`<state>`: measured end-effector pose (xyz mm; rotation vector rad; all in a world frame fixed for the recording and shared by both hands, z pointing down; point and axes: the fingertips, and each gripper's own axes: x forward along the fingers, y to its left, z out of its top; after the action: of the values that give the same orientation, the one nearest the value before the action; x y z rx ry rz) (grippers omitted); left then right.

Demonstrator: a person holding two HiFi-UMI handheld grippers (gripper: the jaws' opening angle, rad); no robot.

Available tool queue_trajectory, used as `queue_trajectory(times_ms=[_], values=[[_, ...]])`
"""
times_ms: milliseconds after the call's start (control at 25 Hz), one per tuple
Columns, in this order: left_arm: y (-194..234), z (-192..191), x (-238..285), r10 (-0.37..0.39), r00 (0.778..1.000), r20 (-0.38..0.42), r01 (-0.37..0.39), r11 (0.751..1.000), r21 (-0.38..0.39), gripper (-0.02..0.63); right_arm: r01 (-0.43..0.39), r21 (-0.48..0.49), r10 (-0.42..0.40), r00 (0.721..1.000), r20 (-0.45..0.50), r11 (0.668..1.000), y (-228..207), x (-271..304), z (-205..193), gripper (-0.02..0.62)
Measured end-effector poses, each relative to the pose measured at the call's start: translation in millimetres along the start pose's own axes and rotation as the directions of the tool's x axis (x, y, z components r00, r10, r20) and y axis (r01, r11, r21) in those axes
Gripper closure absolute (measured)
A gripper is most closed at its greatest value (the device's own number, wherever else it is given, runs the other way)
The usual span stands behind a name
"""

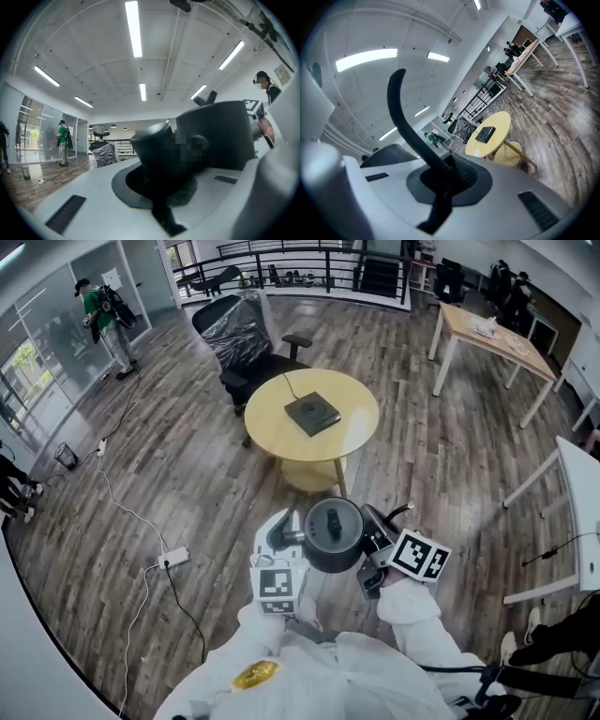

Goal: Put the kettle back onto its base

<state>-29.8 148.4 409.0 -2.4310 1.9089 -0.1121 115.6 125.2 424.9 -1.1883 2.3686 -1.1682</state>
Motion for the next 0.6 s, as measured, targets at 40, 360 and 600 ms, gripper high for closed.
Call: queue_trajectory(times_ms=[40, 360, 600], values=[[6, 1, 10, -0.006, 1.0, -0.004, 0.006, 1.0, -0.005, 0.607, 0.006, 0.004, -0.006, 1.0, 0.002, 1.0, -1, 10, 4, 0.583], [54, 0, 82, -0.043, 0.999, -0.001, 0.043, 0.999, 0.003, 0.607, 0.037, 0.008, -0.038, 0.999, 0.027, 0.999, -9, 85, 33, 0.583], [93, -4, 125, -0.052, 0.999, 0.006, 0.052, 0.999, 0.006, 0.607, 0.036, 0.012, -0.036, 0.999, 0.038, 0.999, -13, 141, 44, 0.583]])
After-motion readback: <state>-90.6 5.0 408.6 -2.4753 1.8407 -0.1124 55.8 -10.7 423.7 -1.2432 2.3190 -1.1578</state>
